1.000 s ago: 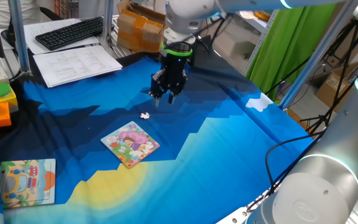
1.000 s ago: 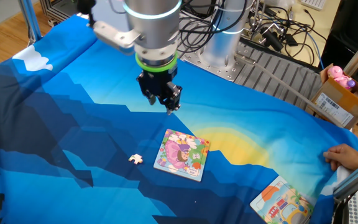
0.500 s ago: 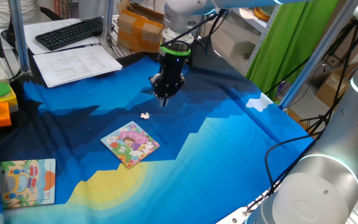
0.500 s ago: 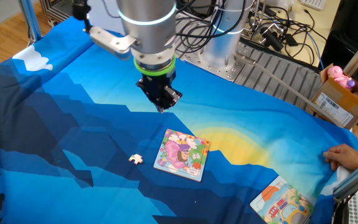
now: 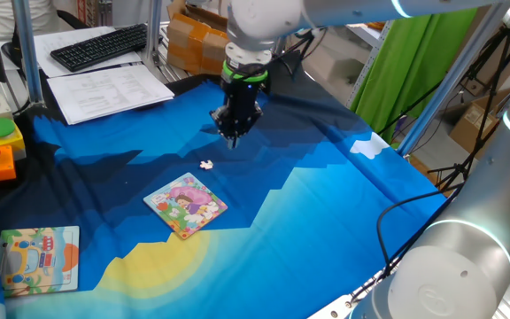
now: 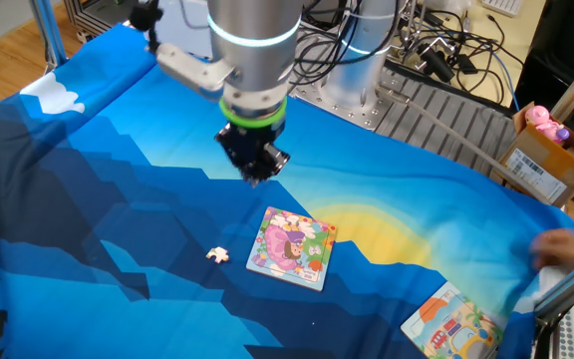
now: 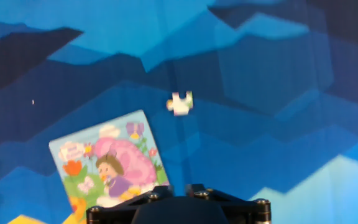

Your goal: Assemble one piece of a puzzle

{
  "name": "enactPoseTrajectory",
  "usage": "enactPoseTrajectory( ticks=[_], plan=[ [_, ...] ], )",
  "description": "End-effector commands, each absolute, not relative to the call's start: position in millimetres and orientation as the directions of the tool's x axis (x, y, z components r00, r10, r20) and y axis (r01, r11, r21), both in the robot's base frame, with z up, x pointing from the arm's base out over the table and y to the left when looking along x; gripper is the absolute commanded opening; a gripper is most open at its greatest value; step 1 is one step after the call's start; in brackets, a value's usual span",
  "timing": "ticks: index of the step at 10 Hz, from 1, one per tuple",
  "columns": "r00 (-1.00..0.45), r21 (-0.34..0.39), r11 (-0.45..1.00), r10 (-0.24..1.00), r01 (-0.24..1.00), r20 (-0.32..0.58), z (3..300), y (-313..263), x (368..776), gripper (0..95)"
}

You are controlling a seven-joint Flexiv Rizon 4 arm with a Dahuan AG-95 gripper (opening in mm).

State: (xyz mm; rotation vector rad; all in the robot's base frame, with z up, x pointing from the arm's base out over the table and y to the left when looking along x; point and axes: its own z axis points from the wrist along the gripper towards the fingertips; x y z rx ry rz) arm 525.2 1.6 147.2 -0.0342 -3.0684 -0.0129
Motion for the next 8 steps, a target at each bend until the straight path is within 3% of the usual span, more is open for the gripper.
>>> enactPoseTrajectory(
  ticks=[1,8],
  plan=[
    [-0.998,0.014,0.999,0.028,0.028,0.063,132,1,535,38.0],
    [-0.998,0.040,0.999,-0.017,-0.014,0.061,88,-12,574,38.0]
  ],
)
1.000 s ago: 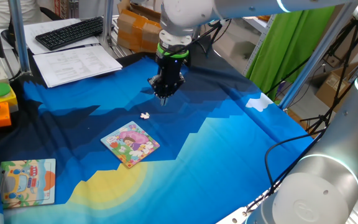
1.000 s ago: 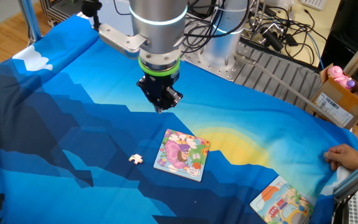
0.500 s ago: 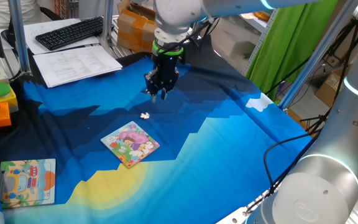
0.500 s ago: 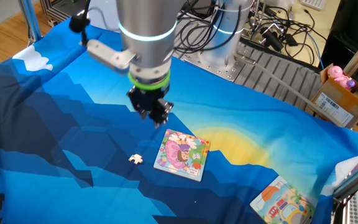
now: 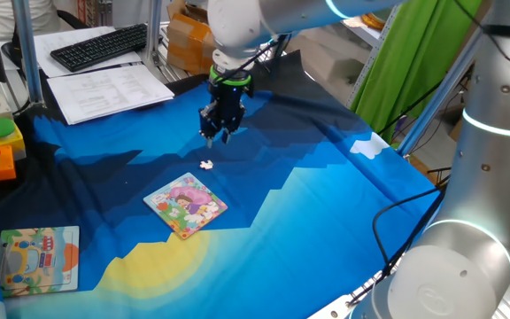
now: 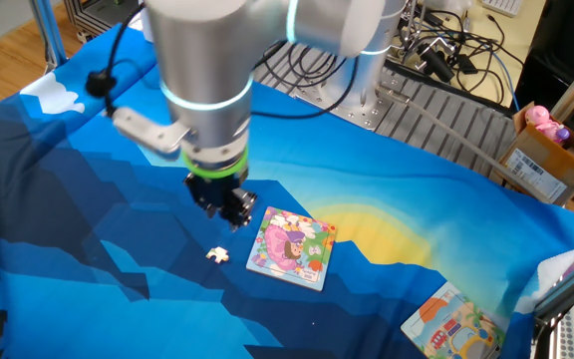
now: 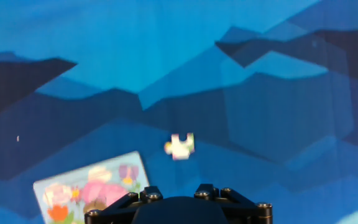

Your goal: Assemble one piece of a puzzle

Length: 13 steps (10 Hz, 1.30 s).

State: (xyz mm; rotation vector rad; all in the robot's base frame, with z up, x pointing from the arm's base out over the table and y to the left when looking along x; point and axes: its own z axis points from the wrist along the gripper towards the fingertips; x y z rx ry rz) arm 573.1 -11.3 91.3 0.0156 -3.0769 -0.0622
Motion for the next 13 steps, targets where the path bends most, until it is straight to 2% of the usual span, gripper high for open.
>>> enactPoseTrajectory(
  ticks=[1,4,13],
  plan=[
    [-0.998,0.041,0.999,-0.016,-0.013,0.057,84,-12,574,38.0],
    [-0.999,0.034,0.999,-0.015,-0.014,0.034,67,-12,576,38.0],
    [-0.995,0.040,0.997,-0.065,-0.062,0.070,63,-23,573,38.0]
  ],
)
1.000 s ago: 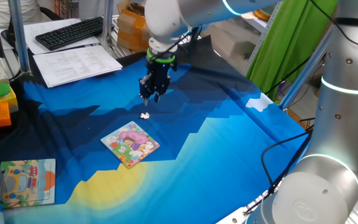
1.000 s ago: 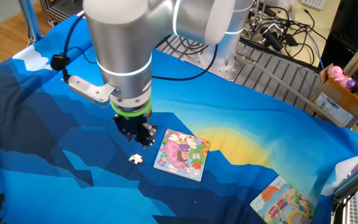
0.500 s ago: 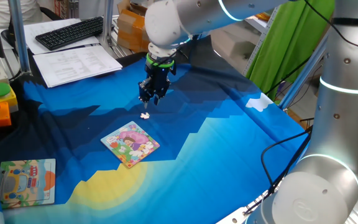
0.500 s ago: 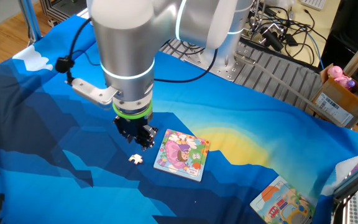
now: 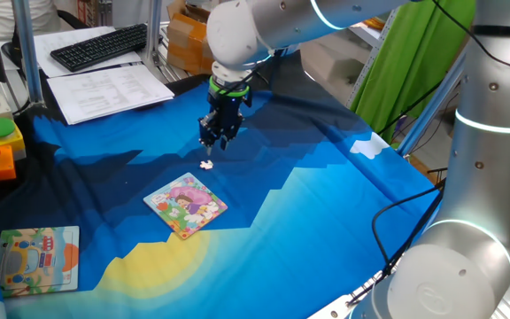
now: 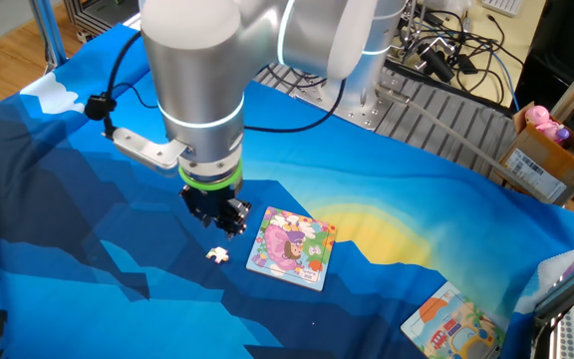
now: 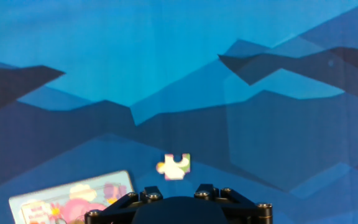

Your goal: Assemble one piece of a puzzle

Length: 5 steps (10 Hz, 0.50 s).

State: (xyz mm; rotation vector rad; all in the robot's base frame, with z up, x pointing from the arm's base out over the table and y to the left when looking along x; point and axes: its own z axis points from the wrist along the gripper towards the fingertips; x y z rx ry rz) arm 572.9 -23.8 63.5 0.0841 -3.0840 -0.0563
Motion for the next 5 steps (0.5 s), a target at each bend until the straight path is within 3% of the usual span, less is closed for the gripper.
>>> enactPoseTrajectory(
  ticks=[1,5],
  plan=[
    [-0.996,0.044,0.997,-0.062,-0.059,0.071,63.1,-22.9,573.8,57.0],
    [-0.995,0.050,0.998,-0.036,-0.031,0.097,63.5,-22.8,574.2,57.0]
  ],
)
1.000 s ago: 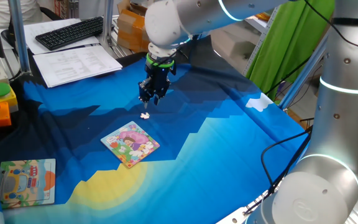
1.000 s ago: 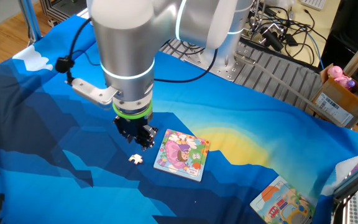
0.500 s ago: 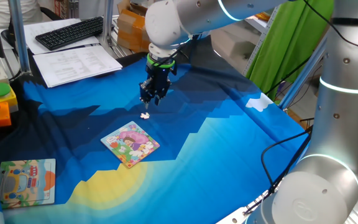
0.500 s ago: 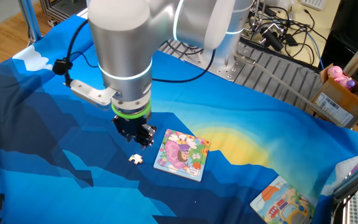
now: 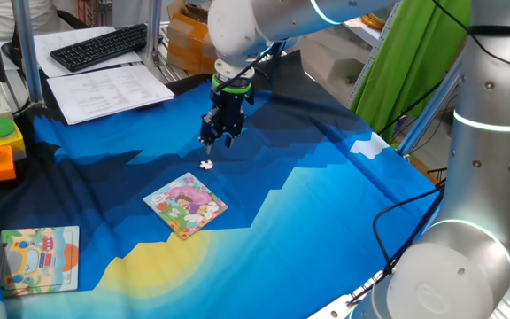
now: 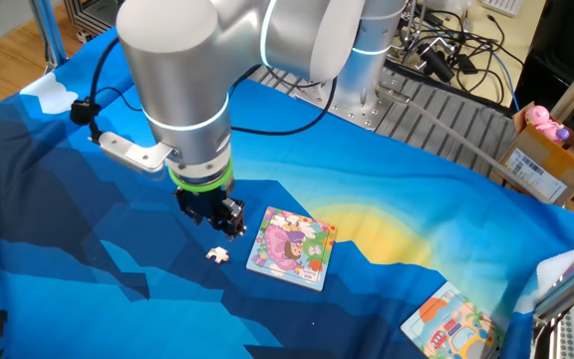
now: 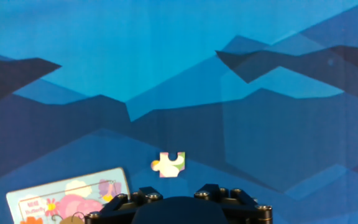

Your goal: Assemble one piece of a puzzle

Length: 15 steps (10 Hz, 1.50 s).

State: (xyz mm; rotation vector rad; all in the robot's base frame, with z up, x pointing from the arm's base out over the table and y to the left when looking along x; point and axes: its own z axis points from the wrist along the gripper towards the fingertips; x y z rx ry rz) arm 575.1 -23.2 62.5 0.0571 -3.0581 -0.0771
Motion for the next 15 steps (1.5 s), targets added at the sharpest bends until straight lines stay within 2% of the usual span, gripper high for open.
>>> enactPoseTrajectory(
  ticks=[1,7,8,10,11,15],
  plan=[
    [-0.995,0.050,0.998,-0.028,-0.023,0.100,63,-23,574,57.0],
    [-0.993,0.052,0.999,-0.013,-0.007,0.120,63,-23,574,57.0],
    [-0.992,0.051,0.999,-0.012,-0.005,0.123,58,-21,575,38.0],
    [-0.993,0.049,0.999,-0.010,-0.004,0.119,48,-17,577,38.0],
    [-0.993,0.049,0.999,-0.014,-0.008,0.117,42,-15,578,57.0],
    [-0.994,0.047,0.999,-0.018,-0.013,0.107,26,-11,579,57.0]
  ],
)
